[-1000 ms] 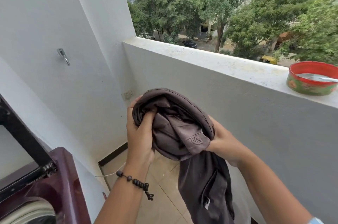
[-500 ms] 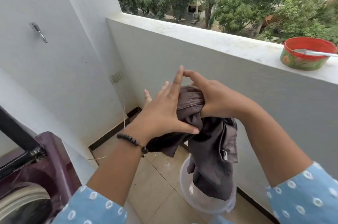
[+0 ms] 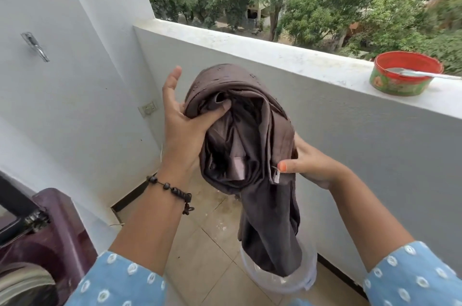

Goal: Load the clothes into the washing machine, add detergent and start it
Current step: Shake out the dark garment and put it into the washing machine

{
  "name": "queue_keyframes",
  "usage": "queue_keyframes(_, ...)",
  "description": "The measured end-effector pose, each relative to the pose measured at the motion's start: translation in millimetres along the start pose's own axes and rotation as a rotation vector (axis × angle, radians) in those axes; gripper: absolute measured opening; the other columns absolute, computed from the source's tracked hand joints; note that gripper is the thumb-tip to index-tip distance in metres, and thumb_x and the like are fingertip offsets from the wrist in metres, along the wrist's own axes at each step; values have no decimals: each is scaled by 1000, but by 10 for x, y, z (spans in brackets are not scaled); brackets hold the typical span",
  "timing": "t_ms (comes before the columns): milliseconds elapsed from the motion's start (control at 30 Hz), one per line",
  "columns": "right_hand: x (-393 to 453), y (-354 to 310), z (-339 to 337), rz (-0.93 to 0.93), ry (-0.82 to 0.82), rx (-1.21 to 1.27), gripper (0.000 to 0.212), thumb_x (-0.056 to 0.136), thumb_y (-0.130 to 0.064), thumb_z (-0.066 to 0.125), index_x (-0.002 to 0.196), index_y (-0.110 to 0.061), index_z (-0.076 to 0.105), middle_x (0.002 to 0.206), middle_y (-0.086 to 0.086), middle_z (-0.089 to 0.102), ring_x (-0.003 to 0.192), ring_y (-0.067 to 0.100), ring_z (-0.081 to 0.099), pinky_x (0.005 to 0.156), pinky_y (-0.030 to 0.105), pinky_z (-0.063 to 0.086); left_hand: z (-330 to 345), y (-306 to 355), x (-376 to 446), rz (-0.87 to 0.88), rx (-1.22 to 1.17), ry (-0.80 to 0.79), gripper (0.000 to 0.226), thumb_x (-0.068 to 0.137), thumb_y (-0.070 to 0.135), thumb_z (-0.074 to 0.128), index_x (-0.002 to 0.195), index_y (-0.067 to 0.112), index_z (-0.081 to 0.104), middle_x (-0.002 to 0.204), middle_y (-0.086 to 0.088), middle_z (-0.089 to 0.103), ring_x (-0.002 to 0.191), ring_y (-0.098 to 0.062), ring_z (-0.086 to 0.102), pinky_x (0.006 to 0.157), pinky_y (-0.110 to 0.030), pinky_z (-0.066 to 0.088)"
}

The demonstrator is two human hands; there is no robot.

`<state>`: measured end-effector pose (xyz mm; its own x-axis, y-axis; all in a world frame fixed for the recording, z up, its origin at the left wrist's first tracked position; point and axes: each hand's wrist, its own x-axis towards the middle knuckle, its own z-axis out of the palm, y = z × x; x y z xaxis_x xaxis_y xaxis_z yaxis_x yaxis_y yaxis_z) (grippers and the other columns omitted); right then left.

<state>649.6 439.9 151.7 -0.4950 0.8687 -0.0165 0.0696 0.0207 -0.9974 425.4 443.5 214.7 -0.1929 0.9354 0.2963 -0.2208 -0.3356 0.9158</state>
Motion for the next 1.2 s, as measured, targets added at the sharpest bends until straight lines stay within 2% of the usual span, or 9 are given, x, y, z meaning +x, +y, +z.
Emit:
queue_keyframes(167,88,-2,222,-45,60,179,101,38,-48,96,127,-25,53,116,-15,70,110,5,65,87,20,52,240,34,-29,-69,-292,305,72,84,-7,71,145,16,39,99,6,70,82,-2,72,70,-21,57)
queue_keyframes(267,172,-58,317,-102,216,208,63,58,-15,88,116,-22,65,109,-8,74,104,12,69,83,25,54,249,-110,-89,-142,-271,309,72,84,3,76,145,15,41,116,-1,69,99,-9,72,84,-28,60)
queue_keyframes(467,113,-279,37,-180,313,-62,60,72,11,77,115,-28,65,108,-17,72,100,-1,67,84,18,54,-313,-84,-154,-258,12,-161,135,52,29,92,154,50,5,155,3,42,137,-14,50,112,-44,43)
queue_keyframes(600,126,-485,-37,-105,141,-411,82,61,-12,79,132,-38,47,118,-13,65,107,8,64,92,31,53,-425,282,-144,-122,541,-387,144,44,52,87,147,62,-13,167,17,-3,151,3,1,117,-29,20)
queue_keyframes(733,234,-590,172,-144,12,-788,97,63,-20,83,144,-34,31,130,-12,55,114,7,55,95,23,45,-139,315,-108,43,1113,-685,150,48,69,85,142,57,-32,167,15,-11,152,-9,-21,119,-63,-12)
queue_keyframes(867,274,-661,249,-216,-23,-878,102,67,-18,81,147,-27,18,126,-5,60,109,10,58,90,25,47,40,129,-63,-19,1207,-808,154,57,56,90,142,49,-39,155,16,40,149,-14,29,115,-67,-13)
queue_keyframes(967,232,-662,189,-224,9,-851,99,68,-11,74,145,-30,15,104,1,65,92,12,62,79,31,51,51,1,-69,23,1127,-733,144,65,46,88,147,47,-31,104,14,71,102,-16,68,116,-67,23)
queue_keyframes(1067,173,-616,70,-198,25,-766,101,69,-8,72,147,-36,14,107,-3,58,95,0,57,81,18,47,80,-89,-104,61,976,-636,134,70,33,85,150,49,-22,83,-1,70,72,-19,68,83,-52,55)
queue_keyframes(1200,49,-509,-254,-73,-51,-526,113,73,-15,82,146,-54,7,139,-10,42,118,5,55,98,23,45,141,-121,-78,95,869,-556,133,70,32,89,152,51,-15,100,1,70,87,-19,72,88,-47,56)
